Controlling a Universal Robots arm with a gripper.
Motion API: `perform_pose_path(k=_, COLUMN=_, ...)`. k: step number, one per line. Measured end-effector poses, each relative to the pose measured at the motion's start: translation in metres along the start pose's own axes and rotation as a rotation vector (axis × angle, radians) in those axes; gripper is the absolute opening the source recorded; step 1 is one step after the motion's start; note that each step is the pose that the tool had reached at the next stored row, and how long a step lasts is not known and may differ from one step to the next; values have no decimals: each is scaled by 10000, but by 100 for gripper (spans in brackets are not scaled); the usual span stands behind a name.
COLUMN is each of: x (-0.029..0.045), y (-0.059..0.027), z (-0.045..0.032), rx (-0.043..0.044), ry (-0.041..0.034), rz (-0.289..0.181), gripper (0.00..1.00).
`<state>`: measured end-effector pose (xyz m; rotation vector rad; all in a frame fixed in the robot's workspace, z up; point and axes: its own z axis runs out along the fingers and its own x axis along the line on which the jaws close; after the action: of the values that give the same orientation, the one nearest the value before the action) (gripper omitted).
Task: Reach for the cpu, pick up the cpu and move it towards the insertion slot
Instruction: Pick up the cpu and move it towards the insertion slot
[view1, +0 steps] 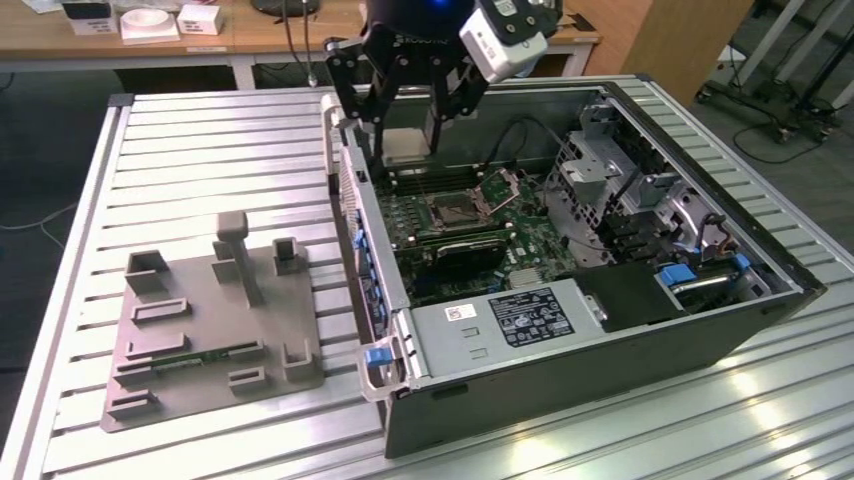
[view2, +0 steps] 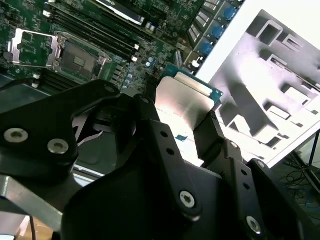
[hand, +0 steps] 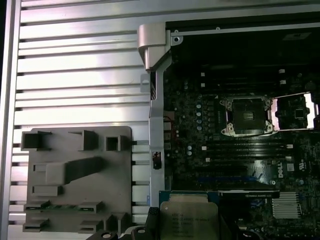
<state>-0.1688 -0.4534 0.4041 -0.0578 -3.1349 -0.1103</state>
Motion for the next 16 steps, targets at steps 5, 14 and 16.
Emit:
perform_pose_path(k=5, x=-53, y=20, z=6, rx=-1, ry=0, rz=0, gripper=54)
perform_pose_path(k=14, x=-163, y=31, z=16, rx=-1, ry=0, rz=0, gripper=54)
perform_pose_path(k=16, x=-181, y=31, z=18, rx=-1, ry=0, rz=1, gripper=54)
